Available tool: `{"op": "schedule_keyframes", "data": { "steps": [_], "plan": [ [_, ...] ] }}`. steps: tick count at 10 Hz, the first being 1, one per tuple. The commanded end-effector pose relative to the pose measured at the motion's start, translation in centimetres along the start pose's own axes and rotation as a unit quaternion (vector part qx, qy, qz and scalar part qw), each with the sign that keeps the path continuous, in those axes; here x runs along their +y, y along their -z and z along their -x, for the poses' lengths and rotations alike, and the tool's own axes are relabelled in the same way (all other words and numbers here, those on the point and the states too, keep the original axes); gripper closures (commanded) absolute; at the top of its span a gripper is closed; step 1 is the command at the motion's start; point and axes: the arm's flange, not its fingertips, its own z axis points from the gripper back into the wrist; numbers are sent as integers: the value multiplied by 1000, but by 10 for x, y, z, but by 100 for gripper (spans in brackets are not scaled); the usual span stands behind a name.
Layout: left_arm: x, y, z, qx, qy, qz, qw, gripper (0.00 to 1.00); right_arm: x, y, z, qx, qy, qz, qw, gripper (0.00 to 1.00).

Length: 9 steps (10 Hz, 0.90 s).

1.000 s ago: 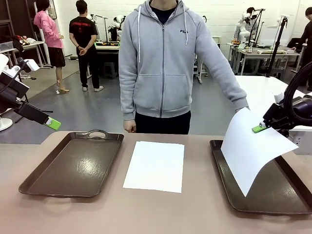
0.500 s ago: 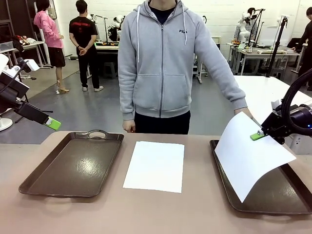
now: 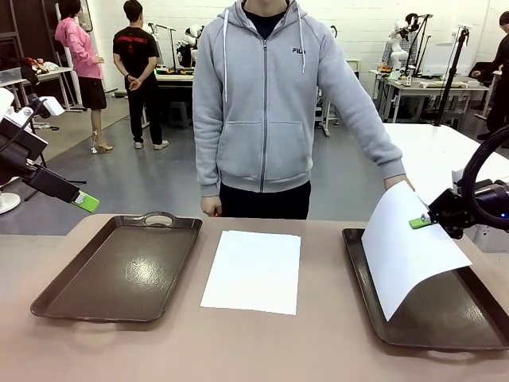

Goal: Sort the A4 documents.
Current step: Place the A4 Paper in the designated Handle tray.

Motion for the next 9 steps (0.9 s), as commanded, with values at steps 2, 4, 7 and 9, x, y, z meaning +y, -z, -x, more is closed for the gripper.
{"op": "schedule_keyframes", "data": {
  "steps": [2, 4, 7, 9],
  "plan": [
    [0, 0, 0, -1, -1, 3, 1000, 0, -14, -1, 0, -9, 9, -1, 1000, 99],
    [0, 0, 0, -1, -1, 3, 1000, 0, -16, -2, 1, 4, 21, 4, 1000, 99],
    [0, 0, 0, -1, -1, 3, 1000, 0, -15, -7, 2, -3, 34, 83, 996, 99],
    [0, 0, 0, -1, -1, 3, 1000, 0, -16, -12, 3, -12, 40, 113, 993, 99]
  ]
}}
